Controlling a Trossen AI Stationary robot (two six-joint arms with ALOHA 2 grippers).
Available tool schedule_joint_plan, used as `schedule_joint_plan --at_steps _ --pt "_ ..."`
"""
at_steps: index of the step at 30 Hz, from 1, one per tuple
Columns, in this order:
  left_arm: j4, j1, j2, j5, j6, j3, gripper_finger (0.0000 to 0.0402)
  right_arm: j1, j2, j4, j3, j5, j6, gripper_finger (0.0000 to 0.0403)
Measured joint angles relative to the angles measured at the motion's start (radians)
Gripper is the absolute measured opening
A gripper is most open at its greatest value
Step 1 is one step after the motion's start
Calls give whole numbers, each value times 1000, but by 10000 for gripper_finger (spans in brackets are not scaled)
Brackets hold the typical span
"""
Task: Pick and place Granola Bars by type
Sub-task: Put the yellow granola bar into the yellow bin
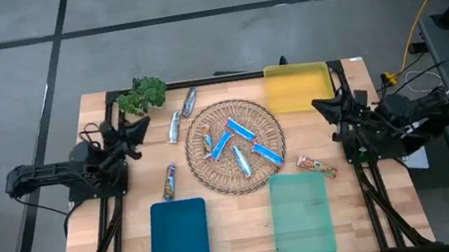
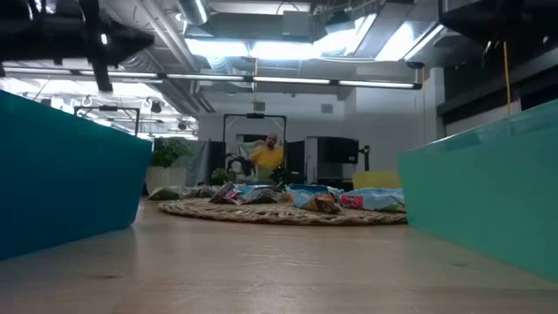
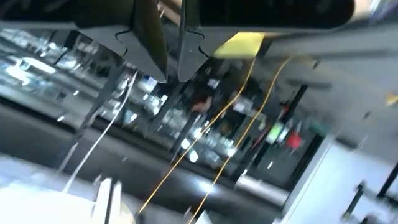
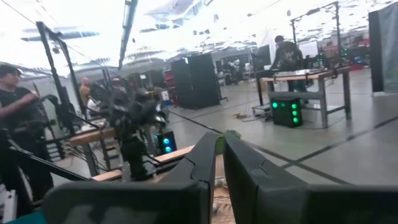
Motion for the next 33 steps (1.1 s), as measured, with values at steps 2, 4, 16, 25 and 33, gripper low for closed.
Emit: schedule_joint_plan --at_steps 2,4,16,25,33 --pt "-12 10 0 15 23 37 33 0 40 -1 29 14 -7 35" --pt "-18 17 8 35 52 80 33 0 77 -1 61 33 -15 35" --pt "-302 22 343 68 278 521 33 0 233 -15 248 79 -64 35" --pt "-660 77 651 25 315 903 33 0 295 -19 292 76 -89 35" --pt "-992 209 821 79 232 1103 33 0 310 -56 292 76 -58 35"
